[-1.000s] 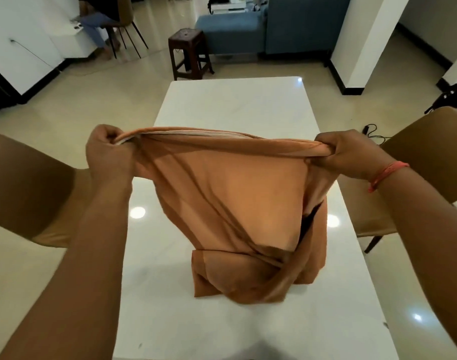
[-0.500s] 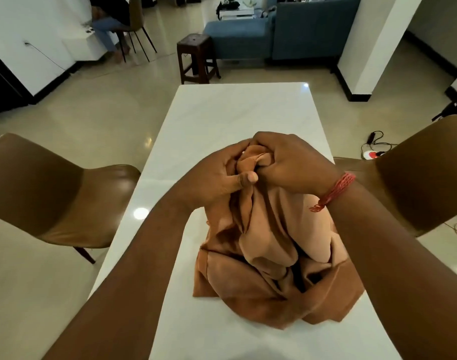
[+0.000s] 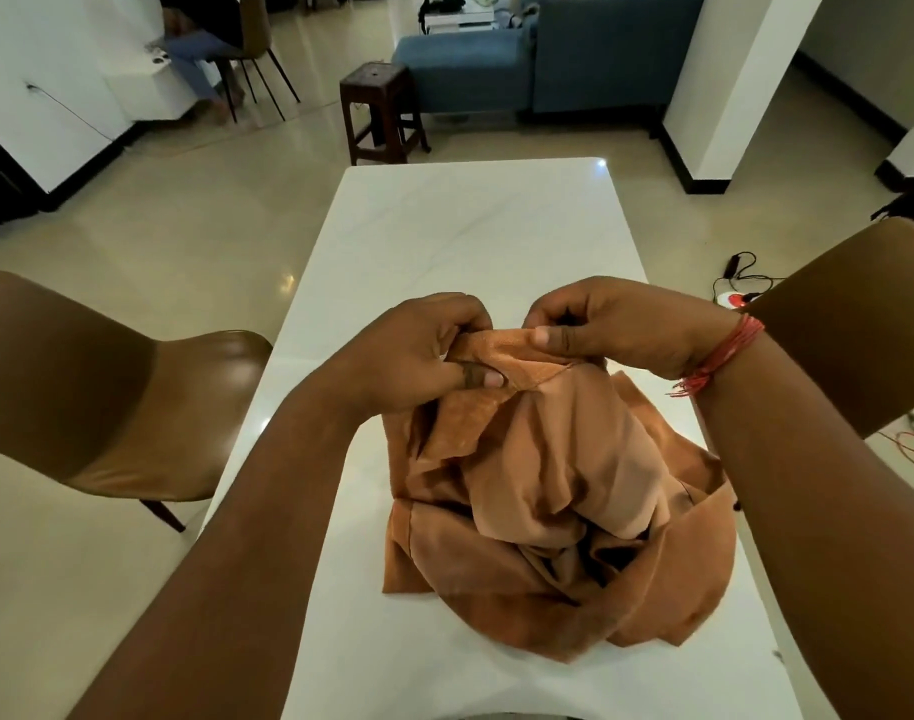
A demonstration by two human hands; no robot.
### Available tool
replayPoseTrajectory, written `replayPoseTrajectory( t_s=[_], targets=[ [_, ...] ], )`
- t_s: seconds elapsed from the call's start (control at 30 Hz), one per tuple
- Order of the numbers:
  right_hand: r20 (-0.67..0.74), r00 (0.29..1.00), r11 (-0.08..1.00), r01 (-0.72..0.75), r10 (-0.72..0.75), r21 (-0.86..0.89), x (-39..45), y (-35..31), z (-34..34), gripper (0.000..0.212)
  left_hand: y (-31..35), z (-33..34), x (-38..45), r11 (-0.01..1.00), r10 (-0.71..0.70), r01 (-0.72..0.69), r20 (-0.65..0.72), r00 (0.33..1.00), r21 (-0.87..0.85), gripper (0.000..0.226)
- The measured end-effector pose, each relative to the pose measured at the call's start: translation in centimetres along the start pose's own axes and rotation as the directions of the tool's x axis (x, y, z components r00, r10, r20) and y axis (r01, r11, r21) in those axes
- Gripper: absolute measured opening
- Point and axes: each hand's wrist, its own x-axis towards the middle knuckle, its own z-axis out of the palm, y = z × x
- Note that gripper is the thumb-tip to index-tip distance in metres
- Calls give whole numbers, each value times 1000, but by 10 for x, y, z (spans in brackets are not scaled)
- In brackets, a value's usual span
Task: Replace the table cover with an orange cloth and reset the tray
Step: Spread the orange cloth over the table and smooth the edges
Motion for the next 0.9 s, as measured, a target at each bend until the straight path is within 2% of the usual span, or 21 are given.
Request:
replayPoseTrajectory(
  t_s=[0.1,0.17,0.23,0.3,0.4,0.5,0.57,0.63,0.73,0.9],
  targets=[
    [-123,990,970,33,-65,-240,1,-10,3,16,0,0,1,995,-92,95,100,991,-28,26],
    [-250,945,924,108,-210,-367,2,-16,6,10,2,1,0,980,-146,157,90,985,-124,36],
    [-284,897,879,194,-339,-436,3,-21,11,8,4,2,1,967,-161,175,88,983,-186,51],
    [-316,875,869,202,-367,-451,4,-23,15,10,5,1,2,952,-159,180,103,982,-246,54],
    [-372,855,887,191,-361,-420,4,-21,18,16,3,-5,3,918,-218,235,89,972,-321,50],
    [-415,858,924,160,-304,-346,0,-20,14,22,2,-9,4,928,-217,232,84,973,-291,24],
    [-366,909,933,62,-200,-355,0,-16,7,22,3,-10,5,948,-211,220,61,976,-229,14],
    [-257,962,892,-35,-93,-450,0,-11,3,19,4,-11,5,970,-191,190,14,982,-151,10],
    [-166,986,889,-74,-2,-451,-1,-10,4,20,9,-12,5,989,-139,138,-29,990,-53,5],
    [-187,979,942,11,-78,-337,-6,-25,5,15,12,-6,9,994,-67,74,-88,994,83,5]
  ],
)
